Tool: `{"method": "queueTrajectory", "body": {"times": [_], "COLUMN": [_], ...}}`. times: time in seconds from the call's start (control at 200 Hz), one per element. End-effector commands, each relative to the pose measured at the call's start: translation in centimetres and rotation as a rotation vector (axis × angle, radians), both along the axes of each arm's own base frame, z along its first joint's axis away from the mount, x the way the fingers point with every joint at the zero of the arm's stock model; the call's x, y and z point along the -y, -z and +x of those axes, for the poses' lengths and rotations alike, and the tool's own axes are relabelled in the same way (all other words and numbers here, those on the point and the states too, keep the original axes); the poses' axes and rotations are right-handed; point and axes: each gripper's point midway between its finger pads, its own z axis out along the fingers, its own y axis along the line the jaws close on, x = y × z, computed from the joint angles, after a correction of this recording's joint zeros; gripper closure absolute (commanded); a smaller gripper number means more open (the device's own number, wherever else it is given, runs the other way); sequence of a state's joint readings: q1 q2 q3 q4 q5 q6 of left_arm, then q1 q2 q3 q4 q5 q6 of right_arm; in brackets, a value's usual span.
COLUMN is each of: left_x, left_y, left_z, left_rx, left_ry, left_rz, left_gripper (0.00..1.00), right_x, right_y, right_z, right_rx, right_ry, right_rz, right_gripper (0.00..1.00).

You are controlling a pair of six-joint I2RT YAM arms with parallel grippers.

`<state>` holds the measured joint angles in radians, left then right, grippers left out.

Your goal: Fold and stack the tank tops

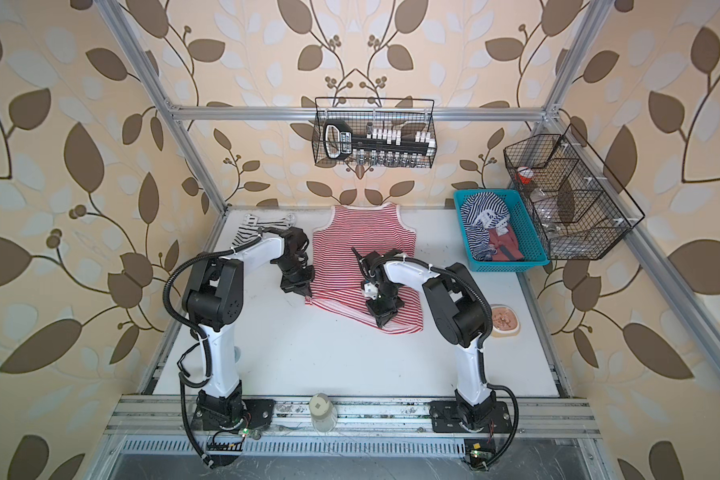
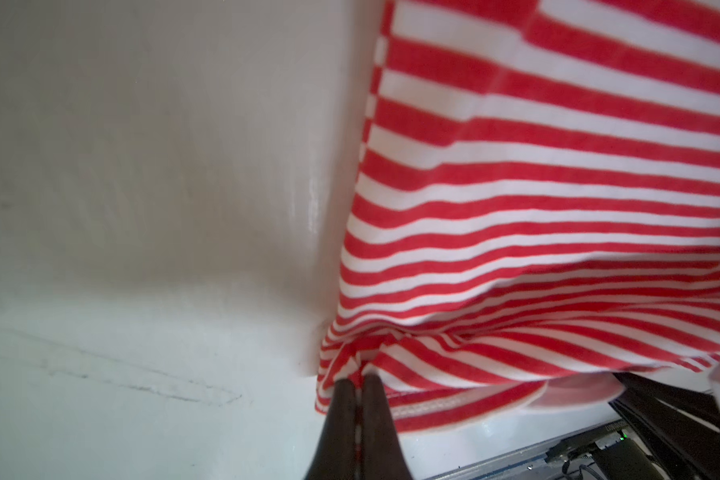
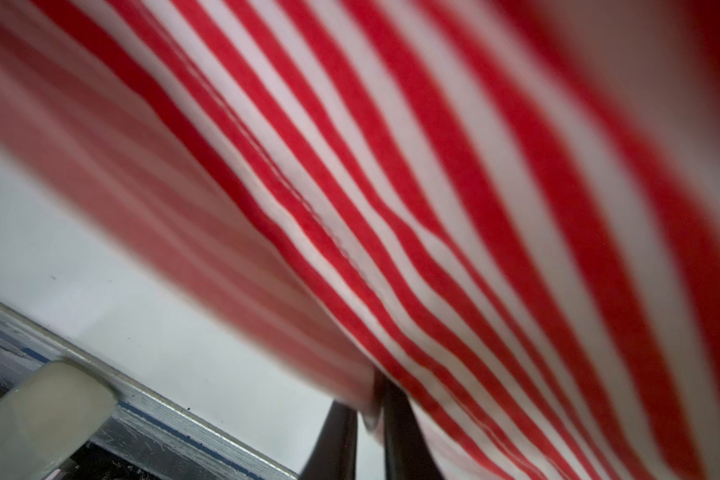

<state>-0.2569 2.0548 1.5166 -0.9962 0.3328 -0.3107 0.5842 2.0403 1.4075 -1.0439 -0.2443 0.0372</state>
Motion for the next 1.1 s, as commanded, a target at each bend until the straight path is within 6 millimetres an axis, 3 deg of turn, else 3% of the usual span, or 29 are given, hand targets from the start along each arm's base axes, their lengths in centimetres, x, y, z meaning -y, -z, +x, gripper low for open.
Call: {"method": "queueTrajectory", "body": {"times": [0.0,0.275,0.355,0.605,0.75,0.985,1.095], "left_x": [0.5,1.0,1.0,-0.2,-1.0,-1.2,-0.6], "left_y": [-1.9,-2.4,-2.7,-3.5,-4.4,-7.2,-7.1], "left_z": [-0.6,-1.2,-1.7,-4.2,-5.5,-5.5,-4.7], "left_rx": [0.034,0.04,0.043,0.045,0.047,0.115,0.124], "left_ry": [0.043,0.075,0.093,0.112,0.119,0.118,0.105], "left_rz": [-0.018,-0.007,0.011,0.075,0.099,0.103,0.092], "left_gripper": [0.99,0.99,0.93,0.79,0.64,0.5,0.48], "right_x": [-0.4,0.4,0.6,-0.8,-0.7,5.0,7.4], "right_y": [0.9,1.2,0.8,-4.1,-6.2,-4.5,-3.9], "right_z": [-1.1,-0.8,-0.8,0.2,0.8,0.8,0.7], "right_rx": [-0.029,0.057,0.082,0.236,0.302,0.342,0.367], "right_ry": [-0.061,-0.045,-0.032,0.069,0.143,0.309,0.339], "right_rz": [-0.045,-0.13,-0.126,0.024,0.08,-0.031,-0.111], "right_gripper": [0.79,0.59,0.57,0.49,0.47,0.47,0.47]}}
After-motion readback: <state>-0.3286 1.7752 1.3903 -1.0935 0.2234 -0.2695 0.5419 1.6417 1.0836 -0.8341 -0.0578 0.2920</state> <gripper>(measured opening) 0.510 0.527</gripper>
